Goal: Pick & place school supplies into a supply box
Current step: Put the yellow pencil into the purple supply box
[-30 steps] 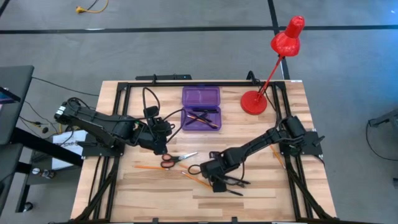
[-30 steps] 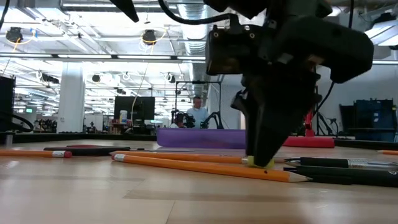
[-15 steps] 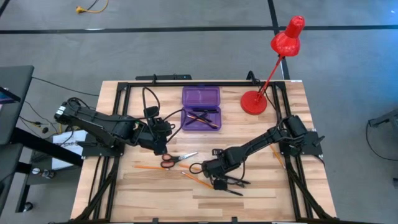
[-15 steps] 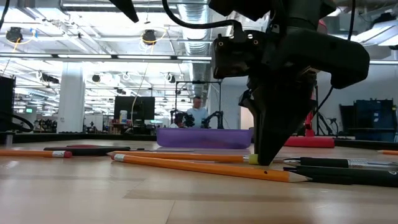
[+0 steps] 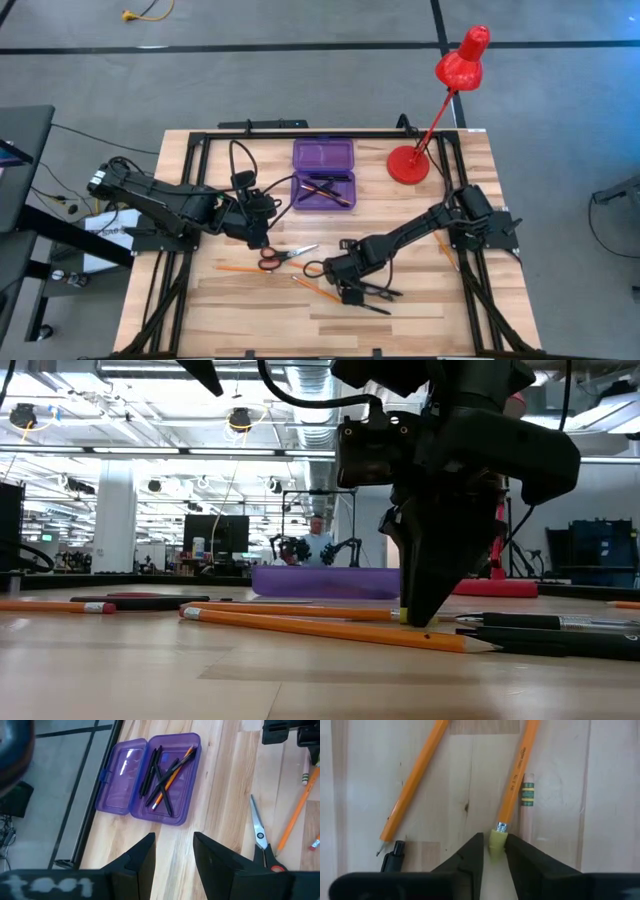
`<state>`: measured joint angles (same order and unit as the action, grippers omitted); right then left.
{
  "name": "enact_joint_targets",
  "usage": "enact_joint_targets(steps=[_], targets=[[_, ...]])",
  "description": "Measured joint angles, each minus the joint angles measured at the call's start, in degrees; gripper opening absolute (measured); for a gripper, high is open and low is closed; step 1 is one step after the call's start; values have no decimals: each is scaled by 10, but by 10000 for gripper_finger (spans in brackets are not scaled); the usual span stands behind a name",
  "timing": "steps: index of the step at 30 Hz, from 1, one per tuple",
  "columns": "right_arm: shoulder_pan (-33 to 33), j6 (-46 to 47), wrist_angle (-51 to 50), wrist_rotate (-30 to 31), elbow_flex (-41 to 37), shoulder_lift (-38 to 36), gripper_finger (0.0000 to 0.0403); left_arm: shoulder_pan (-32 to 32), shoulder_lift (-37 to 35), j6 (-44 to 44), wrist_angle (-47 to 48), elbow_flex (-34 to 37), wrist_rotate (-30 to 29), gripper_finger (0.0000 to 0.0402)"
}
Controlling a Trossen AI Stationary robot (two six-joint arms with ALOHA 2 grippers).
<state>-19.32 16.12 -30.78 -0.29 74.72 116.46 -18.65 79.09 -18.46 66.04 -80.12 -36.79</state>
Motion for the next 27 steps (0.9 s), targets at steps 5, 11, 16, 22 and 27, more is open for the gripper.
enact_joint_targets(steps=[5,11,16,22,27], targets=[[6,0,2,0,0,0,62,0,0,0,0,0,0,123],[6,-16,-5,6,1,0,11,0,0,0,0,0,-1,123],[6,-16,-20,16,2,1,10,0,0,0,0,0,-1,123],[6,-10,-21,26,0,-5,4,0,0,0,0,0,-1,123],[7,-10,-28,42,-2,-15,2,0,0,0,0,0,0,123]])
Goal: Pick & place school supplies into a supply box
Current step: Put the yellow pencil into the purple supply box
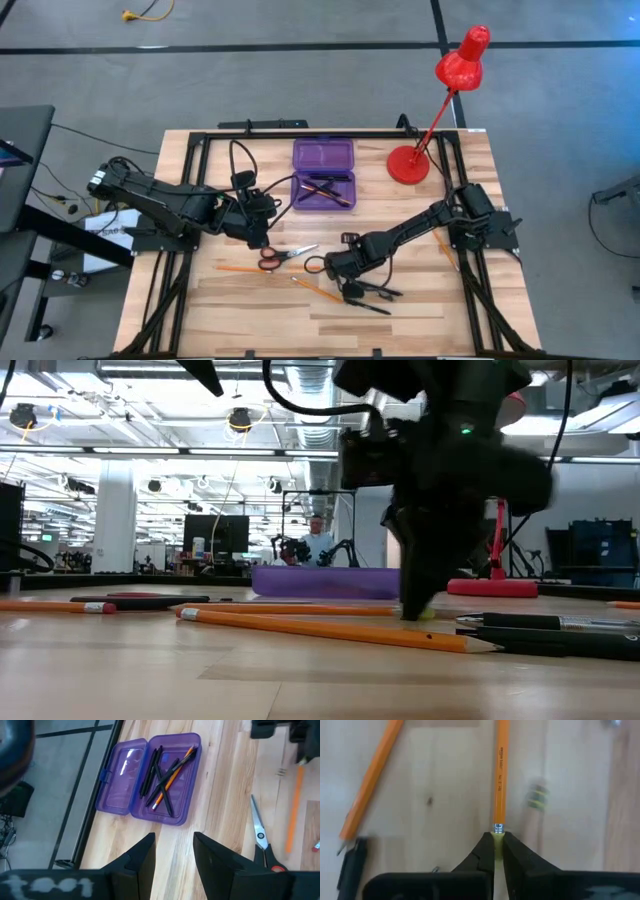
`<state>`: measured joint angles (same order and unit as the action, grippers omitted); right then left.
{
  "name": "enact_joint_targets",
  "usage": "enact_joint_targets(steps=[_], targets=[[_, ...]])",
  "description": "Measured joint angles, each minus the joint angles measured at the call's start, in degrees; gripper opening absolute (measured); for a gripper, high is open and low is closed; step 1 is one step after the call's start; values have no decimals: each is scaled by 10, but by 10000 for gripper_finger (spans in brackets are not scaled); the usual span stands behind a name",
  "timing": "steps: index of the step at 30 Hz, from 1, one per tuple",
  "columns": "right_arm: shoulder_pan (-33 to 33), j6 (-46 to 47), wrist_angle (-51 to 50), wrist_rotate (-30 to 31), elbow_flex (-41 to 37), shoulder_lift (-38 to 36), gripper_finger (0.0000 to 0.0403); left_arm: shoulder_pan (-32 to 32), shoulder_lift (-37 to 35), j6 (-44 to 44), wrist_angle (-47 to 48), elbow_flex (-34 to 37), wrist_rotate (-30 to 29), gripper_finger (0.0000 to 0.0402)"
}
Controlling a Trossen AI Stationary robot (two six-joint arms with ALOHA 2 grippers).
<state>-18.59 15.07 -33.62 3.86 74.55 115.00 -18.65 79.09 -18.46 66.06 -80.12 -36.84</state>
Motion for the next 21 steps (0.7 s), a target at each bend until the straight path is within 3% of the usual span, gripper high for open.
enact_joint_targets(steps=[12,21], targets=[[14,-4,-57,58,4,-82,1,0,0,2,0,0,1,123],[101,-24,-123,85,4,-98,0,0,0,2,0,0,0,123]])
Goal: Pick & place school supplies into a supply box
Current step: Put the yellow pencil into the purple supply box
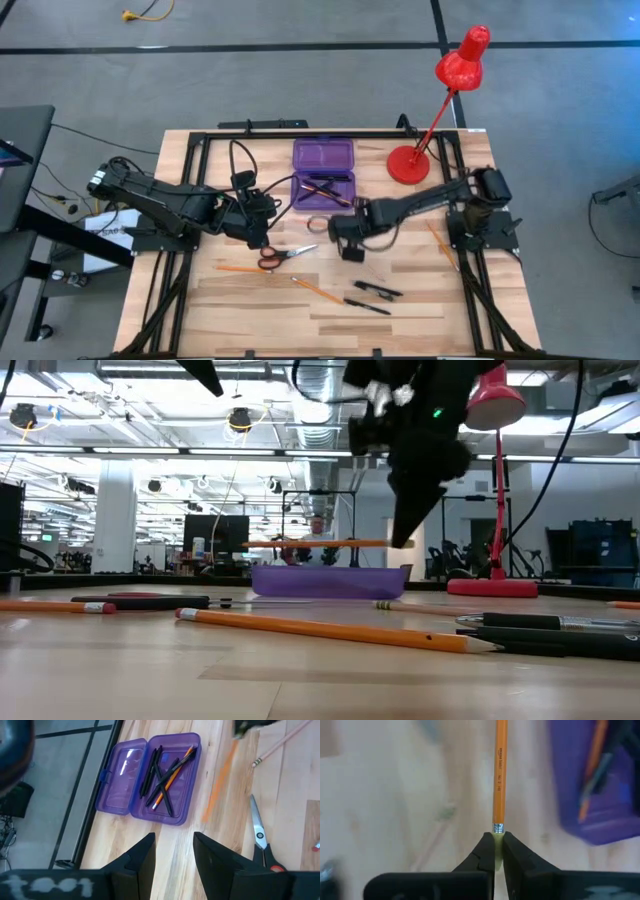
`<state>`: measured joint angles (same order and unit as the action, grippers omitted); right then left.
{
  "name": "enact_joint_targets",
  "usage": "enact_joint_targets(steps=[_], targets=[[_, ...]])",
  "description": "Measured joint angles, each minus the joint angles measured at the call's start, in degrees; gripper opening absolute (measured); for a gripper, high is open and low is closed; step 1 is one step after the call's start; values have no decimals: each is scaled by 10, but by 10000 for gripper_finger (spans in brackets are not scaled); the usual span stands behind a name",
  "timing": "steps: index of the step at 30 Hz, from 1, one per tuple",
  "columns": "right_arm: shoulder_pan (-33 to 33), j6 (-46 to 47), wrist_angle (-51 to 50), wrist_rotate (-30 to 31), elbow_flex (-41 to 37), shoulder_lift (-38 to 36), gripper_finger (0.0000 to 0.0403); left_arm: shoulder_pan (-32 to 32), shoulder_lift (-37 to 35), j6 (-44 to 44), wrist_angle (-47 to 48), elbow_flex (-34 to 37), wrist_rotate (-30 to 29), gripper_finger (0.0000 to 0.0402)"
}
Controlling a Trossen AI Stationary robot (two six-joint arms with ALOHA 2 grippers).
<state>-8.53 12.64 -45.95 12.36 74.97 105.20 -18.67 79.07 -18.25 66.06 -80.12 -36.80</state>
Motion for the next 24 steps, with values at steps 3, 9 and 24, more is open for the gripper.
enact_joint_targets(steps=[3,9,24], targets=[[41,-11,-21,-1,-1,0,0,0,0,-1,0,0,1,123],[128,-35,-18,-16,0,0,0,0,0,-5,0,0,1,123],[215,-95,33,-72,0,2,29,0,0,-9,0,0,-13,123]])
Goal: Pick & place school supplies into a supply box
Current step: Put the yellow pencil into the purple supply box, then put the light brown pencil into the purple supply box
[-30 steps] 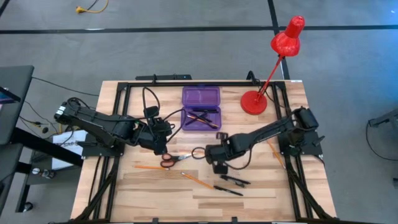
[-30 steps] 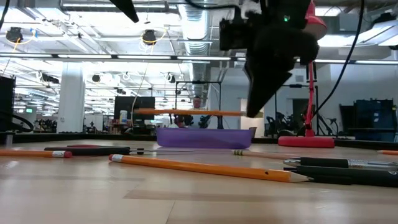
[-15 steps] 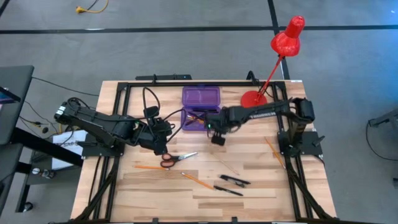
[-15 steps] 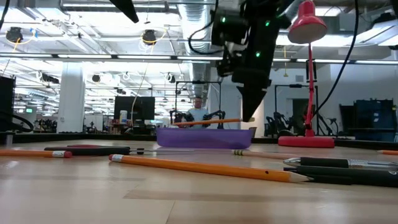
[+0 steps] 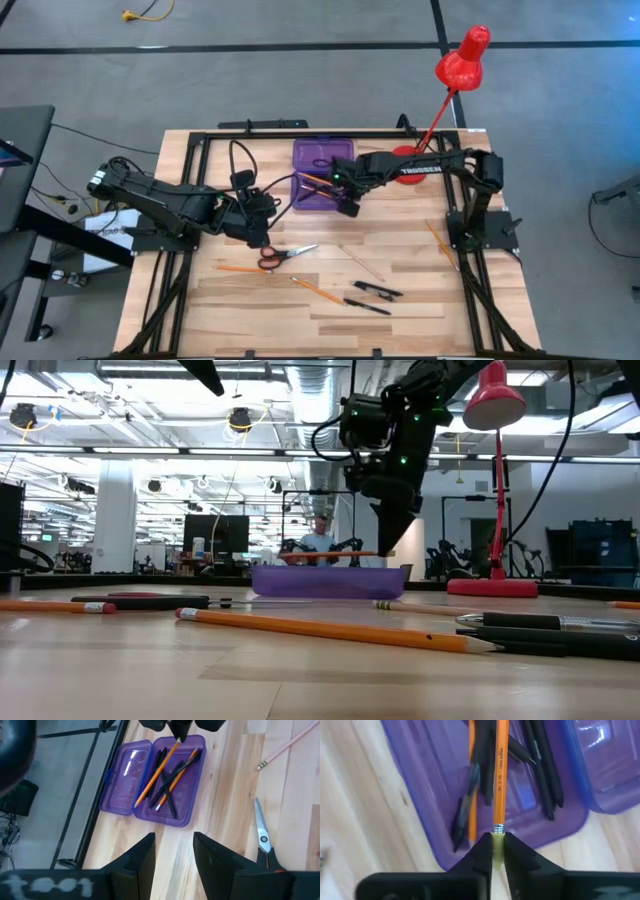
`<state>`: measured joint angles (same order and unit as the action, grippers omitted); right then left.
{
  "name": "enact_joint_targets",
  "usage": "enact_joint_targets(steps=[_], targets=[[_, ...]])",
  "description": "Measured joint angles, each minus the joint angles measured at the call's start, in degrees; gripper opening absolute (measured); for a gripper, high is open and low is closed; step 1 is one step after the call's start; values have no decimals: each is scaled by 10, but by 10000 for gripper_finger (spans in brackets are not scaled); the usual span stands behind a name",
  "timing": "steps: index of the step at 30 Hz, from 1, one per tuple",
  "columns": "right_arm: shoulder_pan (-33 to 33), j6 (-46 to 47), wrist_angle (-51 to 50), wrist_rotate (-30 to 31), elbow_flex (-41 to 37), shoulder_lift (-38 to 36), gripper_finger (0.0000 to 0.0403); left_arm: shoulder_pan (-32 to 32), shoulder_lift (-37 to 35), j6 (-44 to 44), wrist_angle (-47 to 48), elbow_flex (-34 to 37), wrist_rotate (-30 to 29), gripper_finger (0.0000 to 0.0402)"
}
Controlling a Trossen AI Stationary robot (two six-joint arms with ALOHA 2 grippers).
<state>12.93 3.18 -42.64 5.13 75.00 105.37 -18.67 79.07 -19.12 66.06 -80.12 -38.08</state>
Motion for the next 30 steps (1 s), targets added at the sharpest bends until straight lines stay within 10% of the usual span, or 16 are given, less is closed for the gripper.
enact_joint_targets(steps=[13,30], targets=[[20,18,-1,-72,0,-8,180,0,0,-12,0,0,-5,123],[-205,70,77,-98,0,-19,161,0,0,45,-79,26,55,123]])
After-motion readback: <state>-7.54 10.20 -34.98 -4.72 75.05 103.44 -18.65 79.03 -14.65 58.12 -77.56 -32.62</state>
